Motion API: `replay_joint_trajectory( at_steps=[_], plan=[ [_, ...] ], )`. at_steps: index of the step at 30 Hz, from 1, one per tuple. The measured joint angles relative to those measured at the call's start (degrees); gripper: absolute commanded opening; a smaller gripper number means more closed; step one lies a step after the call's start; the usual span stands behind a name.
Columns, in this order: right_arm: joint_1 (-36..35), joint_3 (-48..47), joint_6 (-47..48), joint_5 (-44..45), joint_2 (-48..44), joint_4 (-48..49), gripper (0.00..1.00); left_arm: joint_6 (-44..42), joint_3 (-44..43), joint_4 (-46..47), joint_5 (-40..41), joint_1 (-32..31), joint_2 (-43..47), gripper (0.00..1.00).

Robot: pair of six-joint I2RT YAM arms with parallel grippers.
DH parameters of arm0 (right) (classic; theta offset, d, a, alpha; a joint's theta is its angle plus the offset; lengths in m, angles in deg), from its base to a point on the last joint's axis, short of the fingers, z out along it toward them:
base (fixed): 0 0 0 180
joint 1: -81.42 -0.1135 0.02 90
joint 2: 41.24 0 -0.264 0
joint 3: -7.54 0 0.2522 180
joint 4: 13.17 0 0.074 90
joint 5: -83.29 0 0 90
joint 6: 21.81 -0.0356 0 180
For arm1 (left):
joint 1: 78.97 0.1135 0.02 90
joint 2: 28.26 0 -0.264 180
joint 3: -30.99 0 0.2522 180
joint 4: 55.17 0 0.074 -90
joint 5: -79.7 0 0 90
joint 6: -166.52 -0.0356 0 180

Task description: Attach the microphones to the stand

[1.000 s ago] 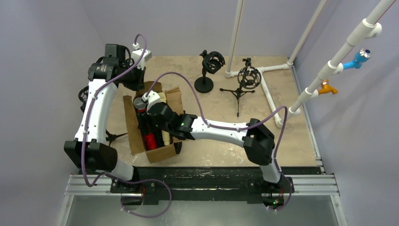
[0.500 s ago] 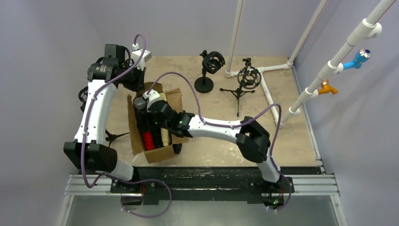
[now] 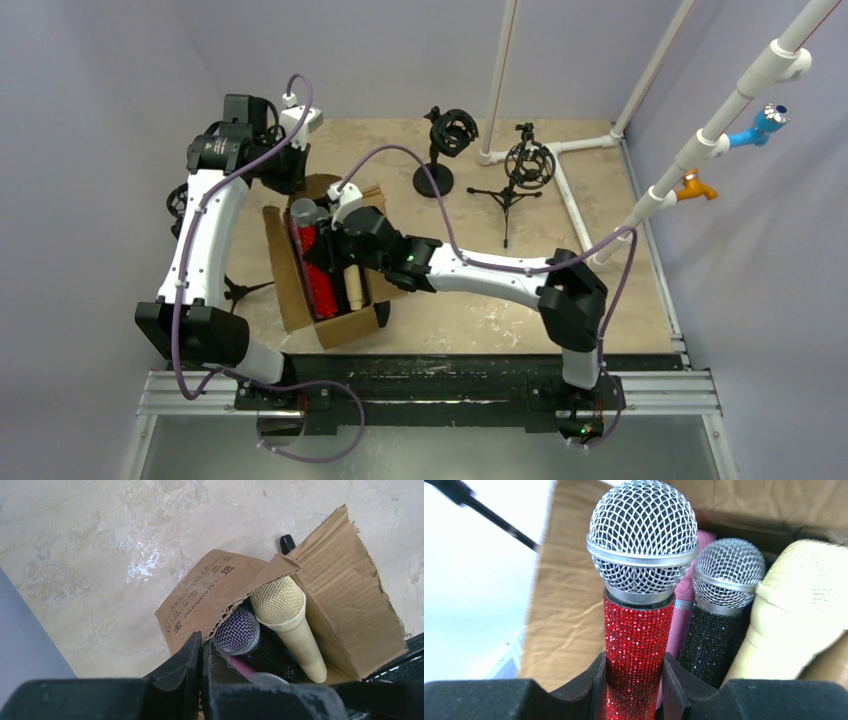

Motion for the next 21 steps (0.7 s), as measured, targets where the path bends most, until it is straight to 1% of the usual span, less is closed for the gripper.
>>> replay_joint_trajectory(
  at_steps=[1, 2, 9, 12, 14, 17, 21],
  plan=[
    [0.0, 0.87, 0.0, 0.0, -1.6, 0.11, 0.0, -0.11, 0.0, 0.0, 0.28, -0.02, 0.0, 0.0],
    [0.0, 2.38, -0.15, 0.0, -4.02, 0.55, 0.0, -0.15, 0.0, 0.02, 0.57, -0.04, 0.0, 0.0],
    [0.02, 14.12, -1.22, 1.73, -20.81, 2.45, 0.0, -0.76, 0.0, 0.0, 1.7, -0.09, 0.0, 0.0],
    [0.92, 19.41, -2.08, 3.41, -27.69, 1.05, 0.0, -1.14, 0.0, 0.0, 2.21, -0.09, 0.0, 0.0],
    [2.84, 22.6, -3.13, 3.67, -31.41, -0.09, 0.0, -1.31, 0.0, 0.0, 2.47, -0.09, 0.0, 0.0],
    [8.24, 28.85, -4.74, 4.44, -36.11, -1.53, 0.0, -1.62, 0.0, -0.02, 2.6, -0.09, -0.02, 0.0],
    [13.35, 35.04, -5.81, 5.09, -36.54, -3.26, 0.0, -1.64, 0.0, -0.02, 2.75, -0.09, -0.02, 0.0]
  ],
)
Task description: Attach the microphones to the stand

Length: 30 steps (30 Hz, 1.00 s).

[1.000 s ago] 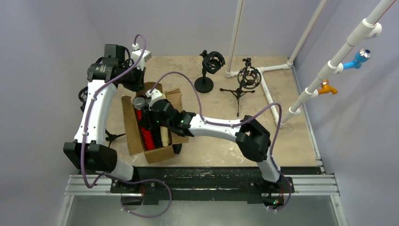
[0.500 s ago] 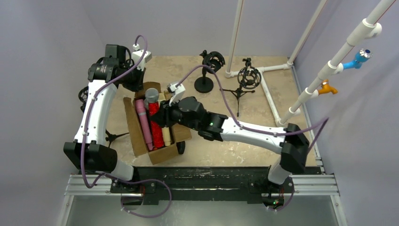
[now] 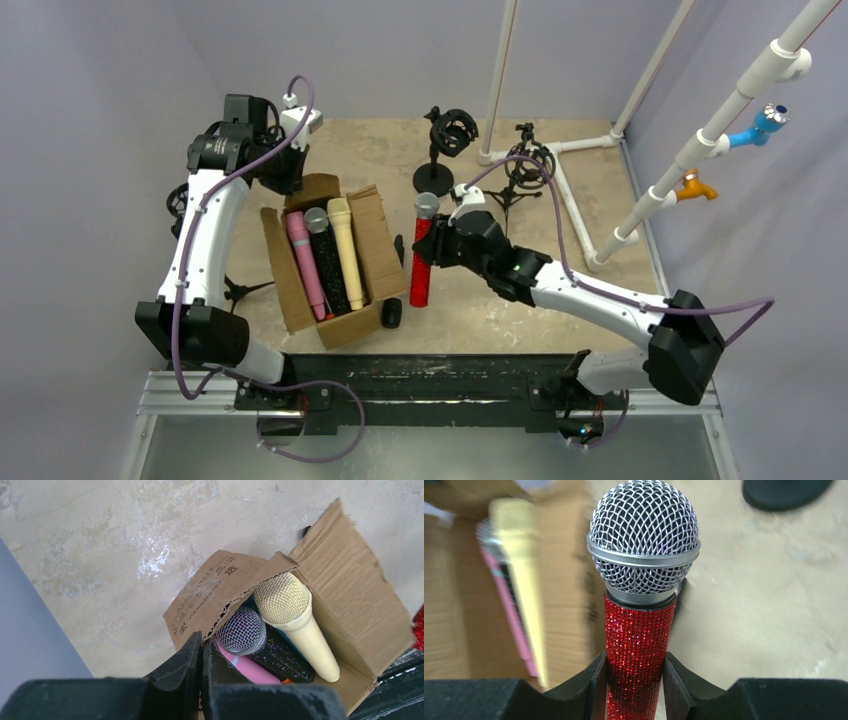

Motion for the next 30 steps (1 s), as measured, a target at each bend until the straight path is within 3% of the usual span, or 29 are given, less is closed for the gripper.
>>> replay_joint_trajectory(
  at_steps=[7, 18, 20, 23, 26, 30],
  plan=[
    [3.5, 6.12, -1.31, -2.16, 9.64, -0.35, 0.0, -0.02, 0.0, -0.04, 0.02, 0.0, -0.02, 0.0],
    [4.39, 2.12, -5.2, -6.97, 22.69, 4.2, 0.0, 0.0, -0.02, -0.09, -0.11, 0.0, -0.02, 0.0],
    [4.35, 0.57, -6.25, -7.93, 24.63, 4.35, 0.12, 0.0, -0.02, -0.09, -0.22, 0.0, -0.02, 0.0],
    [4.35, -0.9, -7.63, -8.48, 26.18, 4.33, 0.42, 0.0, -0.02, -0.09, -0.26, 0.0, -0.02, 0.0],
    [4.35, -2.34, -8.39, -8.83, 27.15, 3.91, 0.56, -0.02, 0.0, -0.09, -0.31, 0.0, -0.02, 0.0],
    [4.28, -2.84, -8.52, -8.31, 26.95, 3.76, 0.67, 0.0, 0.0, -0.07, -0.35, 0.0, -0.02, 0.0]
  ],
)
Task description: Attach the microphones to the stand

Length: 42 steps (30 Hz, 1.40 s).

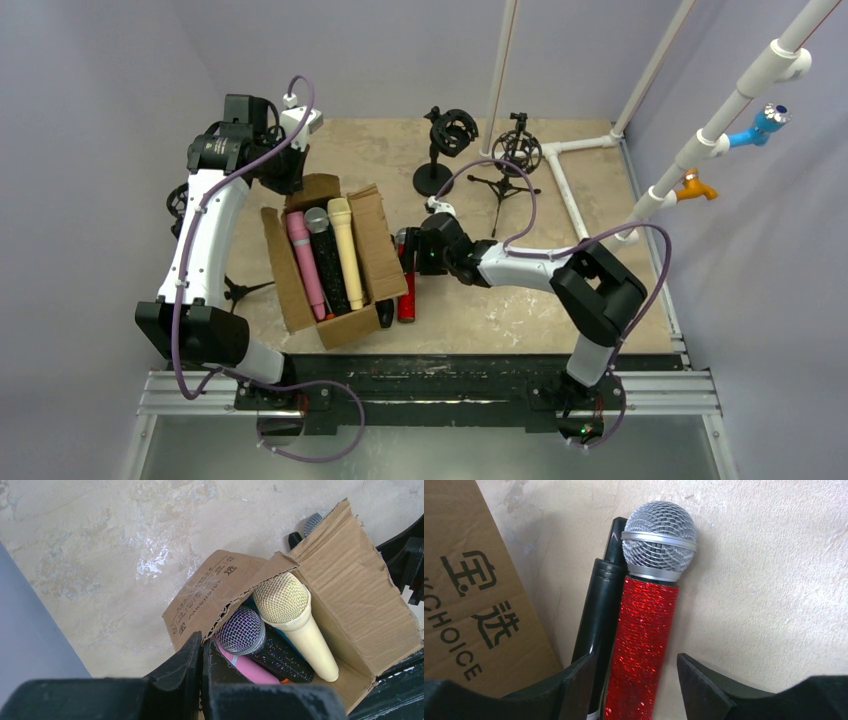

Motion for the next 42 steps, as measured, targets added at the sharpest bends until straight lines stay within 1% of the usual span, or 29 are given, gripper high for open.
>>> replay_joint_trajectory(
  at_steps=[5, 11, 17, 20, 22, 25, 29, 33, 39, 42],
  plan=[
    [-1.18, 1.01, -0.02, 2.32, -3.3, -0.76, 0.7, 0.0, 0.0, 0.0, -0.13, 0.0, 0.0, 0.0],
    [-4.22, 2.25, 0.11, 7.28, -12.02, -1.68, 0.74, 0.02, 0.0, 0.02, -0.33, 0.0, 0.0, 0.0],
    [-8.57, 2.25, 1.18, 14.58, -19.89, -5.05, 0.72, 0.0, 0.0, 0.02, -0.33, 0.0, 0.02, 0.0],
    [-11.76, 2.25, 1.9, 20.17, -23.89, -8.0, 0.72, 0.02, -0.02, -0.04, -0.48, 0.0, 0.02, 0.0],
    [-15.13, 2.01, 2.99, 24.85, -26.95, -9.94, 0.71, 0.02, -0.09, -0.17, -0.76, 0.0, 0.02, 0.0],
    [-20.44, -1.25, 5.64, 30.42, -29.7, -13.25, 0.69, 0.04, -0.37, -0.48, -1.27, 0.0, 0.04, 0.0],
    [-24.98, -10.95, 9.64, 32.96, -27.85, -14.93, 0.66, 0.07, -0.55, -0.92, -1.66, 0.0, 0.28, 0.0],
    [-25.94, -19.87, 12.31, 31.63, -20.74, -14.8, 0.63, 0.11, -0.72, -1.46, -1.86, 0.0, 0.7, 0.0],
    [-25.97, -23.98, 13.86, 28.35, -9.38, -15.08, 0.58, 0.2, -0.83, -1.66, -2.27, 0.0, 0.9, 0.0],
    [-25.97, -25.2, 14.49, 27.34, -4.85, -15.69, 0.58, 0.22, -0.96, -1.66, -2.51, 0.0, 0.9, 0.0]
  ],
)
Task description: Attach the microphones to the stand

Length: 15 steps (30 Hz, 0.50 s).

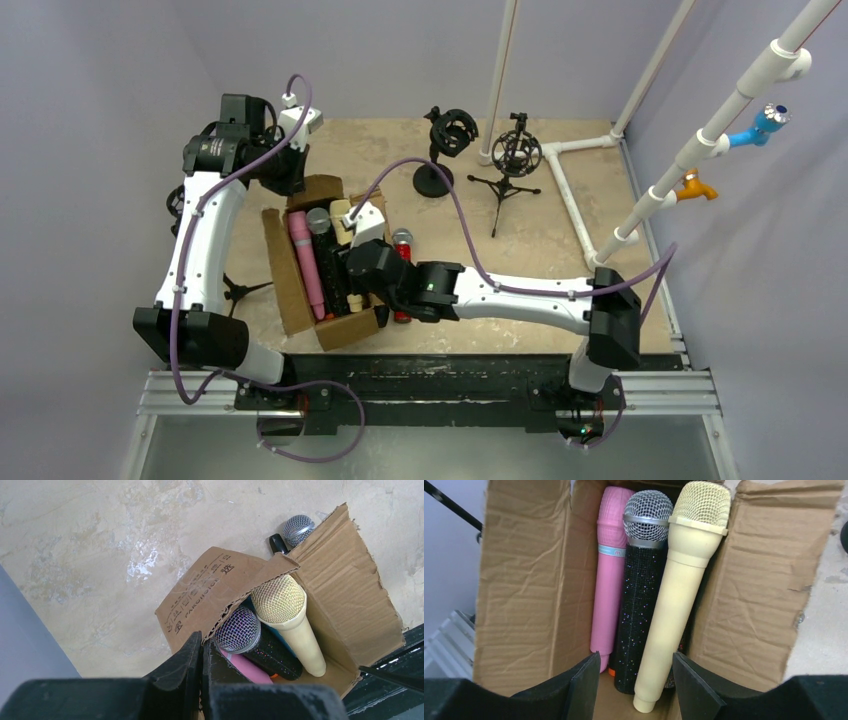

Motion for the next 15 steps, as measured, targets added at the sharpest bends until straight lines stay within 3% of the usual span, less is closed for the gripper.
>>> replay_joint_trajectory(
  at_steps=[15],
  plan=[
    [0.92, -5.31, 0.96, 3.15, 8.92, -1.07, 0.56, 0.02, 0.0, 0.0, -0.42, 0.0, 0.0, 0.0]
  ],
)
